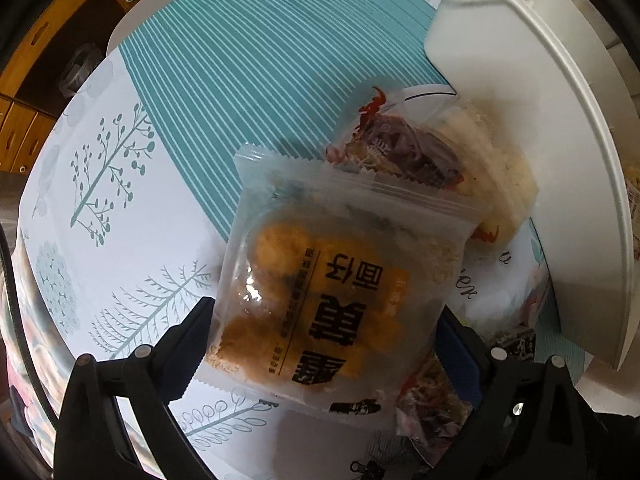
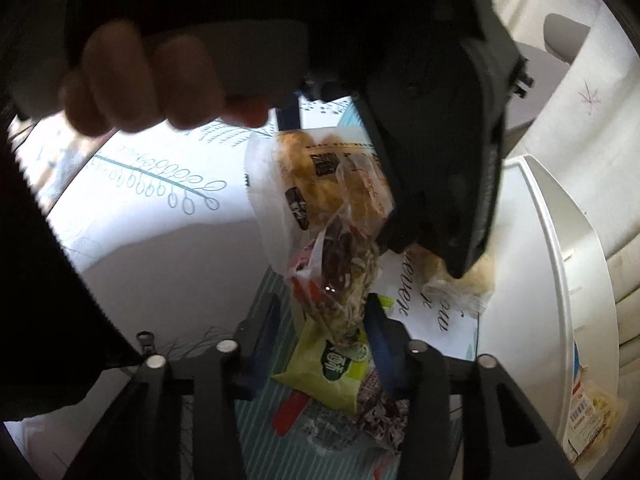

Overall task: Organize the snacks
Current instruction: 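Grasp the clear bag of fried snacks with left tool while right tool grasps red bag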

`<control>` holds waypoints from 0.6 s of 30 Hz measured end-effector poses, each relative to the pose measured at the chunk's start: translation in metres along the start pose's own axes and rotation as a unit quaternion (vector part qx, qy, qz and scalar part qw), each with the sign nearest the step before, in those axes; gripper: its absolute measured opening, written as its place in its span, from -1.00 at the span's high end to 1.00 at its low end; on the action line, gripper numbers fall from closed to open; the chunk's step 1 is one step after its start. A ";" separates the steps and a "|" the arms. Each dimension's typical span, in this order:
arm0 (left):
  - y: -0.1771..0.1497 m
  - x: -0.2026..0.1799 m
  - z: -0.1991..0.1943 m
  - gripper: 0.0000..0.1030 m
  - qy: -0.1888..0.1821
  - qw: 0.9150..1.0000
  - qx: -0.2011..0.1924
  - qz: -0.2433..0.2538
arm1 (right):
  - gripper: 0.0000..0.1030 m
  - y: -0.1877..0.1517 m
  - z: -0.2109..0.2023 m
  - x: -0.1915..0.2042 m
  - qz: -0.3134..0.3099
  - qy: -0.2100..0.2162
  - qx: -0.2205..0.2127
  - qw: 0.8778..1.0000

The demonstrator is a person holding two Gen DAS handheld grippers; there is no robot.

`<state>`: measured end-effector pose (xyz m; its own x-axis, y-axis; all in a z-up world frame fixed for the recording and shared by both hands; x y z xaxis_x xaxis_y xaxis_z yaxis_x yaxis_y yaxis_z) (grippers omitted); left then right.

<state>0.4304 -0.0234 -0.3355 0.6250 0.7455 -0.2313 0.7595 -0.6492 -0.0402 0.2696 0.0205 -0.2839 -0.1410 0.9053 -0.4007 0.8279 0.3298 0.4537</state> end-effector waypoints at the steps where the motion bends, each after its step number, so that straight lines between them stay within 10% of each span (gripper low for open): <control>1: 0.000 0.000 0.001 -0.92 -0.001 1.000 -0.002 -0.004 | 0.38 0.001 0.001 -0.003 0.004 -0.001 0.004 1.000; 18: -0.041 0.014 -0.005 -0.83 -0.050 0.997 0.015 -0.057 | 0.53 -0.003 -0.017 -0.018 -0.002 0.014 0.013 1.000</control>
<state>0.4090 0.0145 -0.3323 0.5130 0.7967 -0.3195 0.8178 -0.5667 -0.1000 0.2603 0.0077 -0.2642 -0.1595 0.9112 -0.3800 0.8413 0.3268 0.4306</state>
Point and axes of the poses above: each gripper's, at about its wrist camera, not at the fingertips, and z roughly the way its jaws point, x to its left, y to its top, the point moved 2 cm from there along z, roughly the way its jaws point, and after that the axes turned 10 degrees about -y, right-handed, at the moved point
